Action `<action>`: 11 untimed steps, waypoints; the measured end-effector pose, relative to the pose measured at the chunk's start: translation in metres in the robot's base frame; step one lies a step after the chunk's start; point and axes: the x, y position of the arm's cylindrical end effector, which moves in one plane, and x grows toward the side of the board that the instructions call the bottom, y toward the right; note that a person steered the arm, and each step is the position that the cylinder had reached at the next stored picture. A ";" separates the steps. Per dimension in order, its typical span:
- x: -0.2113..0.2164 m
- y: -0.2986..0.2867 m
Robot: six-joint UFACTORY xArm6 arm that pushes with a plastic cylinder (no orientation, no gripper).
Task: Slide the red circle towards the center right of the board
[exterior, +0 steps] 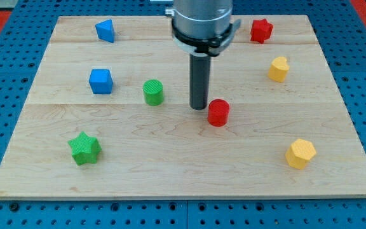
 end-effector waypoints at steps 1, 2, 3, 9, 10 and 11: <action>0.019 0.008; 0.040 0.008; 0.036 0.053; 0.044 0.126; 0.053 0.107; 0.057 0.036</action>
